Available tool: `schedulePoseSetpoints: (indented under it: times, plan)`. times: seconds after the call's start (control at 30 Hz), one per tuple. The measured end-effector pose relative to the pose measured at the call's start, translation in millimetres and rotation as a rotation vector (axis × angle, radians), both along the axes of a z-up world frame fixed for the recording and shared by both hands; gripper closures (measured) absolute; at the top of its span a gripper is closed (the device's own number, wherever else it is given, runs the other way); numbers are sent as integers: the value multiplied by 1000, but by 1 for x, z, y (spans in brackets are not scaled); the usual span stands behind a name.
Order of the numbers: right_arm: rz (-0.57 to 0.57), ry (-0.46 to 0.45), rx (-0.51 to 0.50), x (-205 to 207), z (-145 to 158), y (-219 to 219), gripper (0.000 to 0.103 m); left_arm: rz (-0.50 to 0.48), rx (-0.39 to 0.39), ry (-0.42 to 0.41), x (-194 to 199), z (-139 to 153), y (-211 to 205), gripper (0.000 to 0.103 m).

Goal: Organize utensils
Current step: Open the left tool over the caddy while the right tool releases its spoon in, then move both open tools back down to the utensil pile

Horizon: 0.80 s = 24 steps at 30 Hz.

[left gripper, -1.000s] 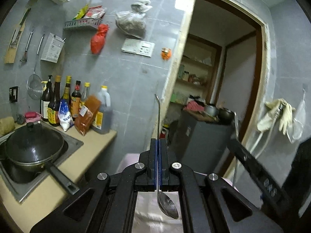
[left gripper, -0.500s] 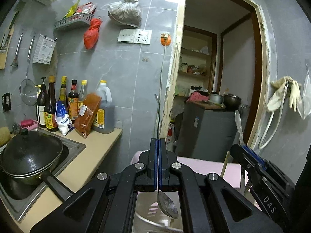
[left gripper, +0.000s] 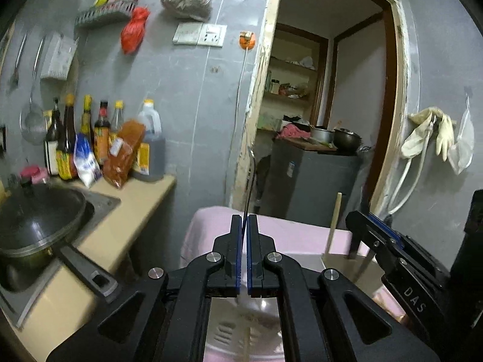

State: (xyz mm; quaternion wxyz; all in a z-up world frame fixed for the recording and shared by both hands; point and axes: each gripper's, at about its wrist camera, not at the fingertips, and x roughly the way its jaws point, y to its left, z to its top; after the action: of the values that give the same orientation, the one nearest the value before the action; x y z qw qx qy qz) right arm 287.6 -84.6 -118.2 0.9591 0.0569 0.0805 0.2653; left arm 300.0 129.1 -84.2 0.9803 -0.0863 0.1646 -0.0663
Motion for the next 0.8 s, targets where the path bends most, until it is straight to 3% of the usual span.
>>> schedulePoseSetpoints:
  times: [0.4, 0.53, 0.6, 0.73, 0.8]
  plan:
    - [12, -14, 24, -16, 21, -12, 80, -33, -77, 86, -7, -5, 0, 98]
    - [-2, 0, 17, -17, 22, -20, 76, -28, -85, 70, -12, -3, -2, 76]
    - [-15, 11, 19, -18, 22, -25, 74, -23, -95, 67, -14, -2, -1, 76]
    - [-42, 32, 33, -21, 23, -38, 57, -16, -92, 73, -16, 3, -4, 71]
    - [-62, 37, 40, -23, 25, -46, 49, -9, -91, 60, -19, 9, -6, 58]
